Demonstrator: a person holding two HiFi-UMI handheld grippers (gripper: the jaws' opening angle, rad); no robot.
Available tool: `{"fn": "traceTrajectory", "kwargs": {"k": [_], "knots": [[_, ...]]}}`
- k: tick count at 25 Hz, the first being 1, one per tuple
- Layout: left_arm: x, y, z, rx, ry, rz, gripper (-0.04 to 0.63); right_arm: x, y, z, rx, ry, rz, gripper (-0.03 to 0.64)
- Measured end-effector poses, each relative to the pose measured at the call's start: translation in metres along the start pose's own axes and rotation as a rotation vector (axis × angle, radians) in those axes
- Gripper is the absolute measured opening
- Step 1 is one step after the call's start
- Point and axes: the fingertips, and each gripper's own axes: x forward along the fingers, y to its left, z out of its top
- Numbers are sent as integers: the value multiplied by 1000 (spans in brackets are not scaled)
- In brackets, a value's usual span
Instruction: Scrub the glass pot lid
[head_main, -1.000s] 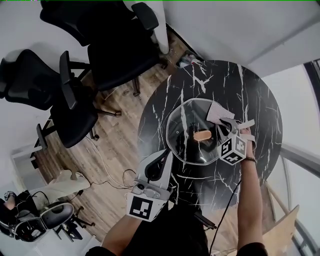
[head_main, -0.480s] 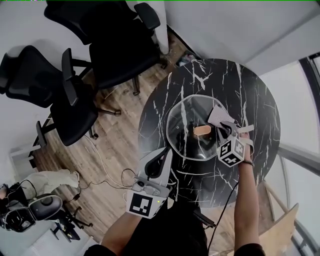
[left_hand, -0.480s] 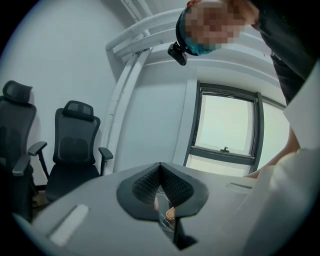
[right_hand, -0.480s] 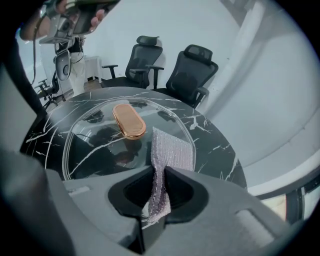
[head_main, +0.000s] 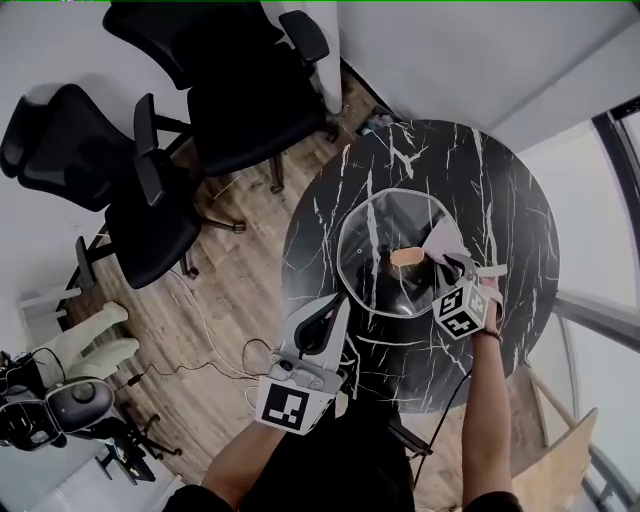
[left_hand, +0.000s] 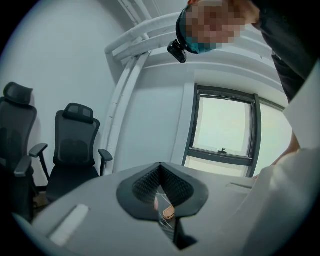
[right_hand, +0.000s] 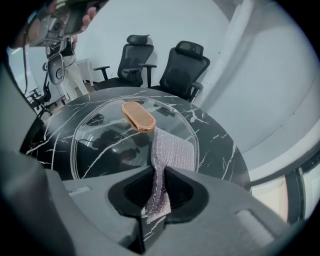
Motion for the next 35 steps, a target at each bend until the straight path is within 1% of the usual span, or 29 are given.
{"fn": "traceTrajectory", "kwargs": {"k": [12,15,20,26,32,35], "knots": [[-13,-5,5,1,-8,-2,2,-9,22,-16,69,55,-13,58],[-11,-4,13,-11,-44,5,2,-10,29,-15,77,64,-11,58],[-11,-5,22,-16,-63,15,2,-13,41,-13,95,74,-1,58],[-13,-9,23,-2,-51,29,2,-15,50,-10,108,80,13,58],[-24,-17,25,-2,-59,55,2,-18,64,-4,112,79,31,58],[-32,-24,28,6,-60,70,2,-18,66,-2,131,73,36,58]]}}
